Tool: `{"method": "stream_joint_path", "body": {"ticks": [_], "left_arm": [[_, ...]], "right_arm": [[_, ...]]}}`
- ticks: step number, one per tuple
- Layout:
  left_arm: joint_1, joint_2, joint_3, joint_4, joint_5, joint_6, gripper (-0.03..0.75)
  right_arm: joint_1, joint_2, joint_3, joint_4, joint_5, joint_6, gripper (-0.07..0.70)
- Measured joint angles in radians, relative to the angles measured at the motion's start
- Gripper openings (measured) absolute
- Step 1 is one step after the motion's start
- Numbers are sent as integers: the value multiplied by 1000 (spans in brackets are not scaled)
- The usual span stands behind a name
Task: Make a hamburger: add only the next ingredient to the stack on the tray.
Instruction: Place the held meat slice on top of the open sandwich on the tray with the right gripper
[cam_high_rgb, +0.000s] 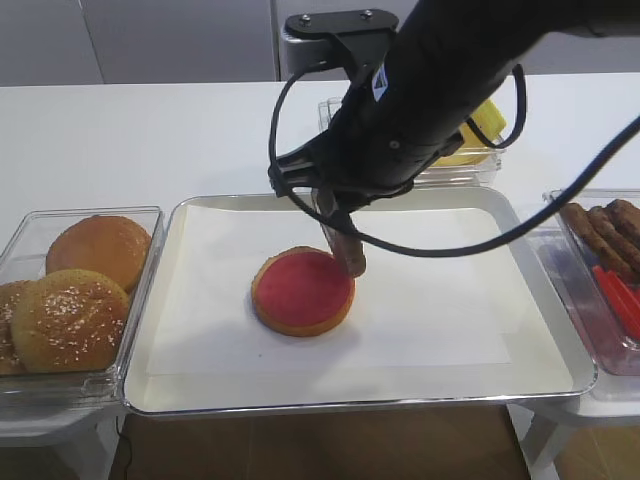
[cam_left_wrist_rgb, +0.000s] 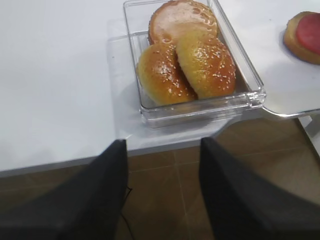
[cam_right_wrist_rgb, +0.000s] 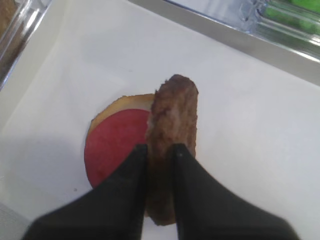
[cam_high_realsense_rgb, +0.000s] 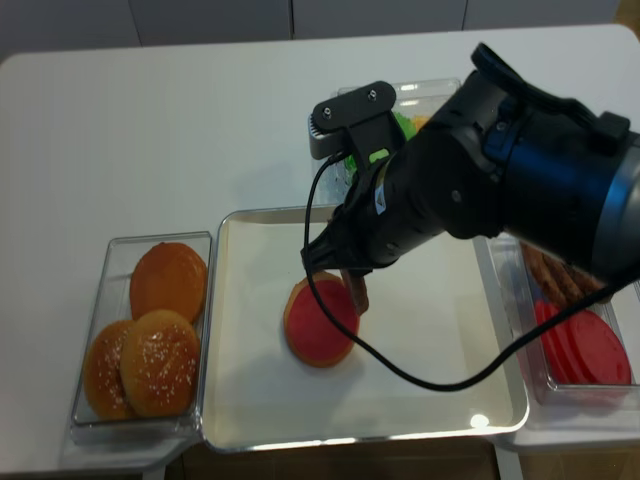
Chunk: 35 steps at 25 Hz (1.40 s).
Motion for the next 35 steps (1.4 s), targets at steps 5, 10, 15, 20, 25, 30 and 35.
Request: {"method": "stream_joint_path", "body": {"ticks": [5,10,15,20,25,30,35], "left_arm": [[0,0,0,0,0,0,353],[0,0,0,0,0,0,352],[0,0,0,0,0,0,352],[0,0,0,0,0,0,352],[0,0,0,0,0,0,352],[0,0,0,0,0,0,352],[0,0,0,0,0,0,352]], "right_arm": [[0,6,0,11,-8,-2,112],[0,6,0,12,-7,-6,112],[0,6,0,19,-7,-12,112],[0,6,-2,19,-7,-14,139],[0,10,-2,39,-9,-14,213],[0,12,-2,46,-9,-14,256],[0,12,-2,68,-9,-16,313]]}}
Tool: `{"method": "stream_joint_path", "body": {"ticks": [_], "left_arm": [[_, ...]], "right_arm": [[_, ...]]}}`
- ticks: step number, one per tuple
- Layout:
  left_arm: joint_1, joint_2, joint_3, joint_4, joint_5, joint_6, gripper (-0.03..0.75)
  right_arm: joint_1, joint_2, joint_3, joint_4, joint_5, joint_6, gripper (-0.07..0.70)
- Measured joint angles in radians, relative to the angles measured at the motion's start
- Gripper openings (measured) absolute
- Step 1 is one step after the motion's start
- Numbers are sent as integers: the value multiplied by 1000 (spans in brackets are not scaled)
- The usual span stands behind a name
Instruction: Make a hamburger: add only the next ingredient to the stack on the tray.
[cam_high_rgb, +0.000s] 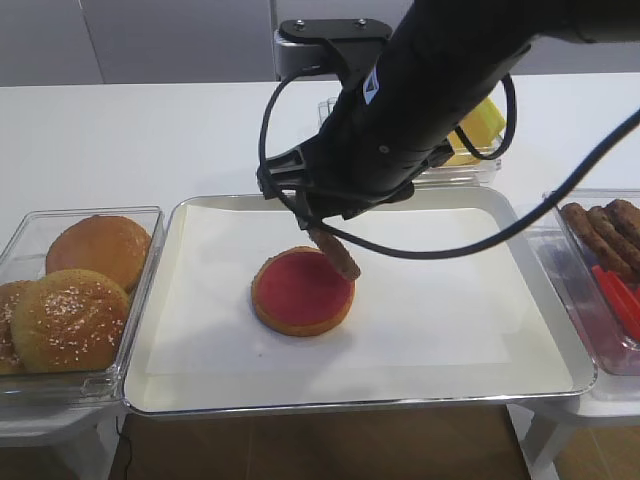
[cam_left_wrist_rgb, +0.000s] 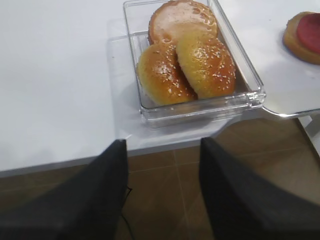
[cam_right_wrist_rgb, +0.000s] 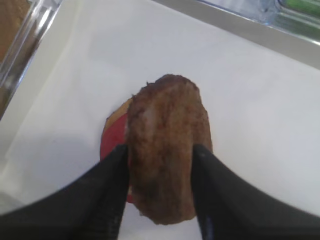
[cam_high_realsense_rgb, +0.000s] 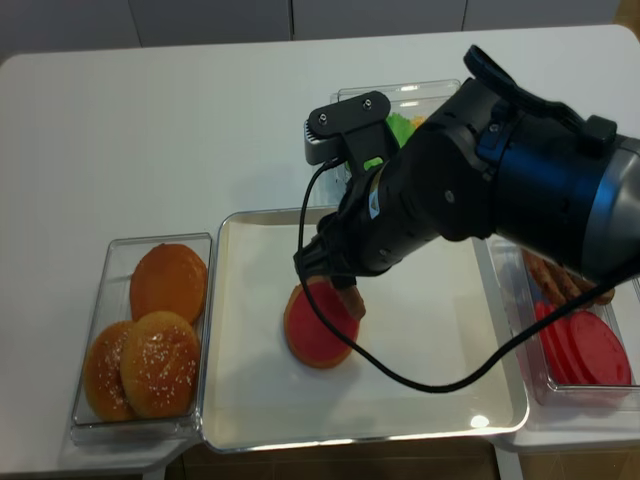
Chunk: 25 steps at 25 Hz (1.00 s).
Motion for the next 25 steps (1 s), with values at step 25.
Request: {"method": "stream_joint_path", "body": {"ticks": [25], "left_arm": [[0,0,0,0,0,0,352]], "right_arm": [[-124,0,-12,-125,229,-42,474]]}}
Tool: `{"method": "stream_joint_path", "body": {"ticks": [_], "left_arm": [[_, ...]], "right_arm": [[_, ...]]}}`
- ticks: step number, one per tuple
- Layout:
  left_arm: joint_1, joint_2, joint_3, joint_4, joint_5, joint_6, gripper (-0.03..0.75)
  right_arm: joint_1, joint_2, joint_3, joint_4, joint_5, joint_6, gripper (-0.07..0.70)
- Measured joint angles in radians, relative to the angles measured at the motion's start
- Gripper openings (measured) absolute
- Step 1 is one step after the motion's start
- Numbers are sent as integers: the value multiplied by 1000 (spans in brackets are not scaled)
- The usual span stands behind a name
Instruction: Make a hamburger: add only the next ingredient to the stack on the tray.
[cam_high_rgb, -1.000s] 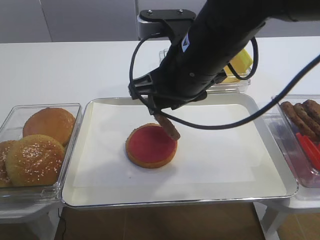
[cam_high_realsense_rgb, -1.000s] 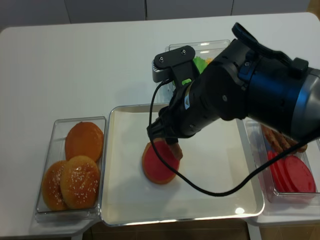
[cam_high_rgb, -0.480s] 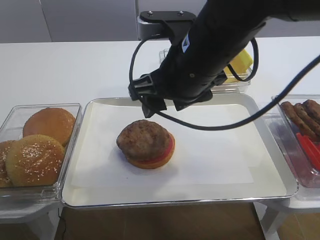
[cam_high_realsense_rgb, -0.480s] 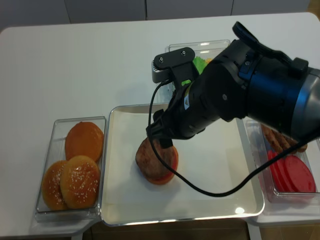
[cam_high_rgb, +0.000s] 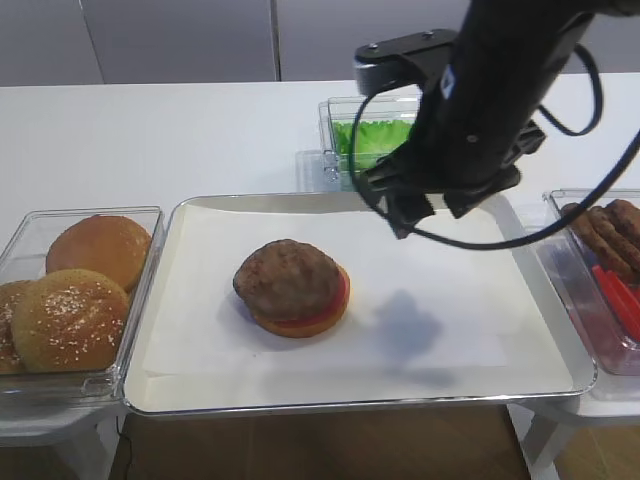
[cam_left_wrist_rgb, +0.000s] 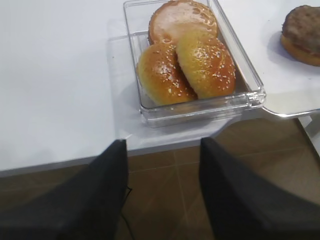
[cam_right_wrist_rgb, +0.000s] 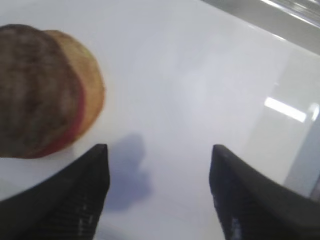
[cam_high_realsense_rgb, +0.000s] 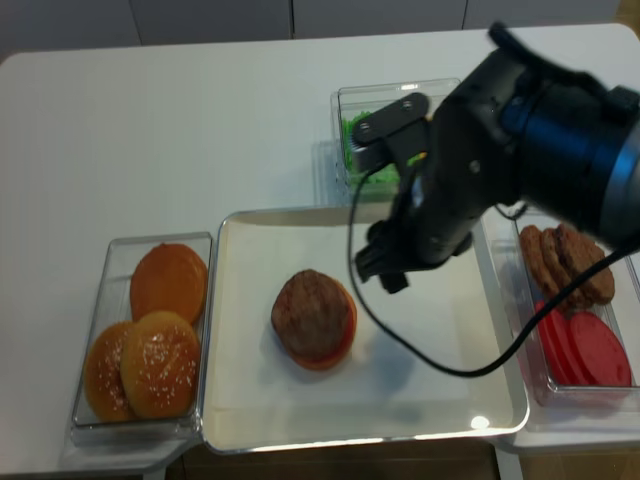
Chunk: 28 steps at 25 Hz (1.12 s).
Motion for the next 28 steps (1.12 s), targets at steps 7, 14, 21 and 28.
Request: {"method": "stream_joint_path", "body": {"ticks": [7,14,21,28], "left_arm": [[0,0,0,0,0,0,352],[0,0,0,0,0,0,353],[0,0,0,0,0,0,352],[0,0,0,0,0,0,353]], "right_arm": [[-285,-60,0,101,78,-115,471],[-510,-175,0,118,164,-166,468],[-553,-279,6,114,263,-180,468],[-553,-476,178,114,263,-182,468]]}}
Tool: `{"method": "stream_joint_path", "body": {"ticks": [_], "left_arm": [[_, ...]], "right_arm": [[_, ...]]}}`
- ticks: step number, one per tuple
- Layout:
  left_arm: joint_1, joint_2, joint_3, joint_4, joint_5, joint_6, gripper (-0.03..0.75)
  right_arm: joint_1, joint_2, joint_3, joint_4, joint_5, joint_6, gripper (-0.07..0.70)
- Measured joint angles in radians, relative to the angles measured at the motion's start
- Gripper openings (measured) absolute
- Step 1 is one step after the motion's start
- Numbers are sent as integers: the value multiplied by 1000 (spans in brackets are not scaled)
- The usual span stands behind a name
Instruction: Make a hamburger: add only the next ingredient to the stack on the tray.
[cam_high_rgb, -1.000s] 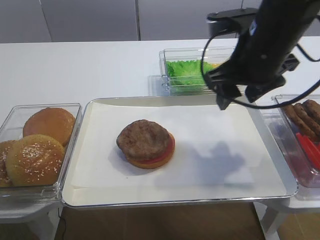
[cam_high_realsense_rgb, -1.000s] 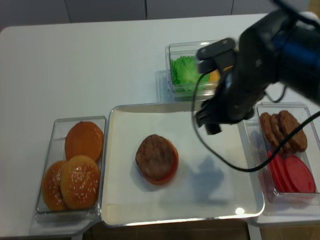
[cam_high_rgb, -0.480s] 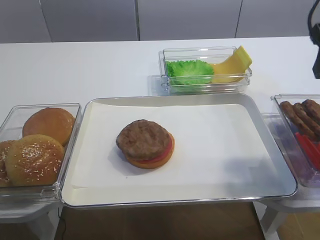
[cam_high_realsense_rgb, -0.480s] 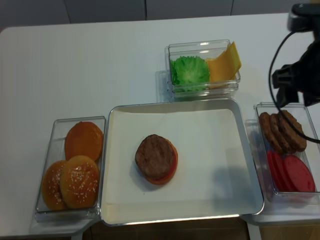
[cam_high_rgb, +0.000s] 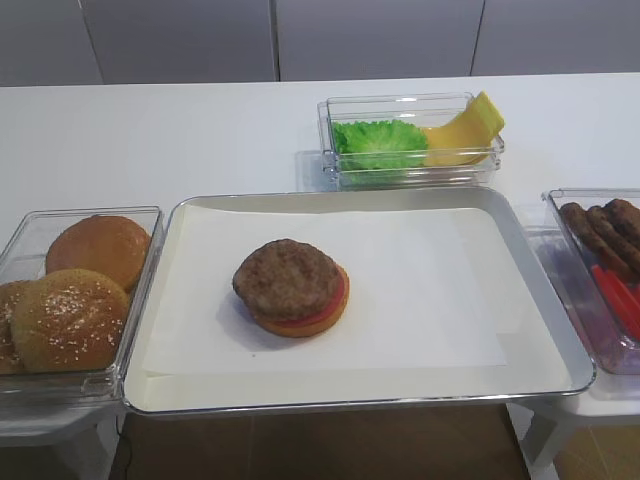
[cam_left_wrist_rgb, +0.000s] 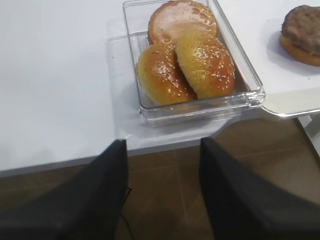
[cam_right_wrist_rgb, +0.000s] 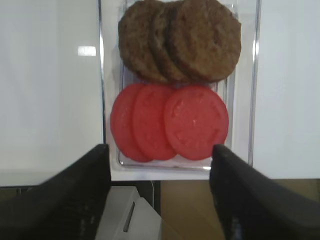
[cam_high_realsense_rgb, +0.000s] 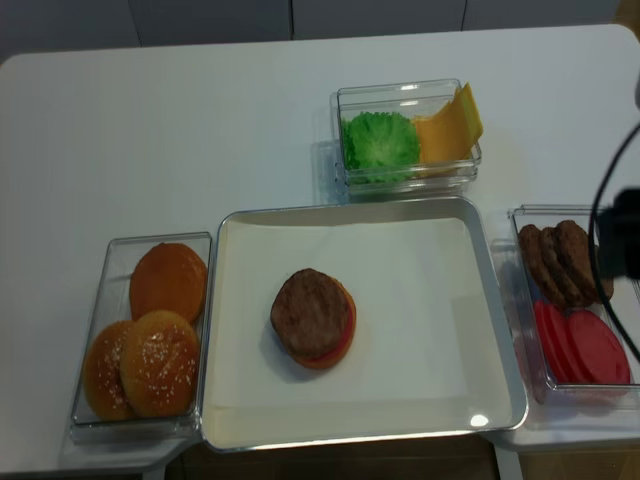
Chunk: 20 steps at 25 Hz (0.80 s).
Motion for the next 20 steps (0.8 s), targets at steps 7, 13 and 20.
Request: {"method": "stream_joint_path", "body": {"ticks": [7,13,20], "left_arm": [[0,0,0,0,0,0,352],[0,0,0,0,0,0,352],[0,0,0,0,0,0,352]], "right_arm": [[0,-238,148,11,11,8,468],[0,-486,224,9,39,10,468],[0,-749,268,13,57,12,468]]}}
